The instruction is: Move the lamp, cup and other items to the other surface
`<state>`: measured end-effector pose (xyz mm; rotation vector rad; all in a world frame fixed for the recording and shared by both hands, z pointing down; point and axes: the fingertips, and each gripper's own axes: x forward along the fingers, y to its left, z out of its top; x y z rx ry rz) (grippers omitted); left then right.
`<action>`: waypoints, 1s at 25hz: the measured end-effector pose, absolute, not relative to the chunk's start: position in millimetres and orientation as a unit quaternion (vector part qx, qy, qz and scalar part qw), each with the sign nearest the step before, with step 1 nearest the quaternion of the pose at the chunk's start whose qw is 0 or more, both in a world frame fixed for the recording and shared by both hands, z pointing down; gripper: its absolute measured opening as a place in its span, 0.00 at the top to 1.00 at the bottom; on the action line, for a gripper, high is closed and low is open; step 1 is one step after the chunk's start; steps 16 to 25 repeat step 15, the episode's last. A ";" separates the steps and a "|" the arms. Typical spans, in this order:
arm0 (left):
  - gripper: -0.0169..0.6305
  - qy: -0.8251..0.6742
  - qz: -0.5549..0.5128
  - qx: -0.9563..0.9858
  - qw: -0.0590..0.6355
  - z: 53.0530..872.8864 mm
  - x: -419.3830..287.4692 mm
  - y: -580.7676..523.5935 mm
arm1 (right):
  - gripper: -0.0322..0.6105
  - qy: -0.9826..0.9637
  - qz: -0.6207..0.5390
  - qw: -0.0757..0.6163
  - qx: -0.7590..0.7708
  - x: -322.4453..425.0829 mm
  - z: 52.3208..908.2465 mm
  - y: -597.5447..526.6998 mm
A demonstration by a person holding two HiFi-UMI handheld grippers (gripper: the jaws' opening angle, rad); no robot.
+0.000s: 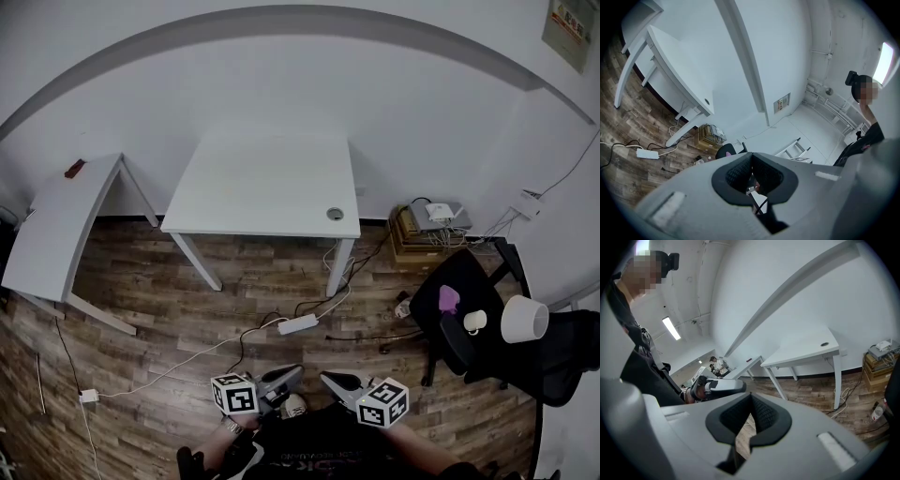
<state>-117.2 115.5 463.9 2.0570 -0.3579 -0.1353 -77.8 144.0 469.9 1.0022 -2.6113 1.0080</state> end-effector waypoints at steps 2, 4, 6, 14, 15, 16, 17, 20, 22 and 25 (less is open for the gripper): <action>0.98 -0.145 -0.055 0.851 0.501 463.5 -116.3 116.1 | 0.95 -0.875 0.337 0.084 0.338 -77.2 469.8 144.2; 0.98 -0.144 -0.054 0.852 0.501 462.9 -116.1 116.1 | 0.95 -0.875 0.336 0.085 0.339 -77.0 469.6 144.3; 0.98 -0.144 -0.053 0.852 0.501 462.7 -116.1 116.3 | 0.95 -0.875 0.335 0.085 0.340 -76.4 469.4 144.6; 0.98 -0.147 -0.053 0.852 0.499 464.8 -120.1 114.9 | 0.95 -0.876 0.334 0.086 0.338 -80.0 470.3 142.5; 0.98 -0.148 -0.053 0.852 0.500 465.1 -120.9 114.0 | 0.95 -0.876 0.334 0.086 0.337 -80.8 470.3 141.5; 0.98 -0.148 -0.053 0.852 0.500 465.1 -120.9 114.0 | 0.95 -0.876 0.334 0.086 0.337 -80.8 470.3 141.5; 0.98 -0.148 -0.053 0.852 0.500 465.1 -120.9 114.0 | 0.95 -0.876 0.334 0.086 0.337 -80.8 470.3 141.5; 0.98 -0.148 -0.053 0.852 0.500 465.1 -120.9 114.0 | 0.95 -0.876 0.334 0.086 0.337 -80.8 470.3 141.5; 0.98 -0.148 -0.053 0.852 0.500 465.1 -120.9 114.0 | 0.95 -0.876 0.334 0.086 0.337 -80.8 470.3 141.5; 0.98 -0.148 -0.053 0.852 0.500 465.1 -120.9 114.0 | 0.95 -0.876 0.334 0.086 0.337 -80.8 470.3 141.5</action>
